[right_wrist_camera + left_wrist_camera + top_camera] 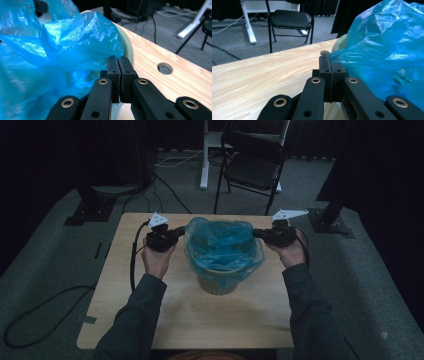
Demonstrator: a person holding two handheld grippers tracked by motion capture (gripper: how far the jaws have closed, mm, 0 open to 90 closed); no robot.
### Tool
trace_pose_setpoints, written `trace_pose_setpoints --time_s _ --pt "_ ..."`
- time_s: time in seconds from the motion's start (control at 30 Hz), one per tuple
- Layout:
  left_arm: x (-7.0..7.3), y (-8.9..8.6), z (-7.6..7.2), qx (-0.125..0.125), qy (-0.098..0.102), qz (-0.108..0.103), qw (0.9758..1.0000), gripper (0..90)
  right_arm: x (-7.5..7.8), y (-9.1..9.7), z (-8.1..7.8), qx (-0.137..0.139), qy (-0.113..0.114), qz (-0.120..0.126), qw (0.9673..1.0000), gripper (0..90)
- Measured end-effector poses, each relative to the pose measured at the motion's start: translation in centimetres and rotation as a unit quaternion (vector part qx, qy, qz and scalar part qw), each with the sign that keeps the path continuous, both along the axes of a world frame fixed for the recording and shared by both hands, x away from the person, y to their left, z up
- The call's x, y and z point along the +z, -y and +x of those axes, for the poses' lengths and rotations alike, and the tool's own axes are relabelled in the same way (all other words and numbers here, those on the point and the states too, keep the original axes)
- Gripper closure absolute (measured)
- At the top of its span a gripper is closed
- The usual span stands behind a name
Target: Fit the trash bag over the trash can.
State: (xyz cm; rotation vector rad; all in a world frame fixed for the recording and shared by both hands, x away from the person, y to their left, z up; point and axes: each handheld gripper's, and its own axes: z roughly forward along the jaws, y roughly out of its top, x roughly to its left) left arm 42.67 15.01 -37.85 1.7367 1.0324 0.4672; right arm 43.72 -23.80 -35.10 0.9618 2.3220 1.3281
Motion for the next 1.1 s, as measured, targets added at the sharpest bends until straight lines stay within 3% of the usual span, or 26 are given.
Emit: trace_pose_setpoints --time_s 0.13,0.3,0.37,0.63,0.77,1.1 --pt "-1.0 0.1 1.4 0.005 -0.02 -0.004 0.9998 89.9 -1.2 0.2 1.7 -0.026 -0.023 -0.005 0.9994 89.2" --pt "-1.8 0.3 1.9 -0.004 -0.032 -0.007 0.9995 89.9 -1.8 0.3 2.0 -0.036 -0.033 -0.005 0.9988 89.3" --pt "-2.1 0.5 2.1 -0.014 -0.037 -0.007 0.9992 89.9 -2.5 0.3 2.1 -0.038 -0.048 -0.013 0.998 89.3" --pt "-2.2 0.9 1.9 -0.027 -0.039 -0.004 0.9989 89.8 -3.1 0.4 1.9 -0.028 -0.067 -0.009 0.9973 89.5" --pt "-2.5 0.3 1.6 -0.032 -0.045 -0.016 0.9983 89.8 -3.5 0.3 1.6 -0.019 -0.073 -0.003 0.9971 89.5" --pt "-3.3 0.0 1.5 -0.041 -0.06 -0.02 0.9972 88.9 -4.4 -0.4 1.8 -0.006 -0.089 -0.012 0.996 89.4"
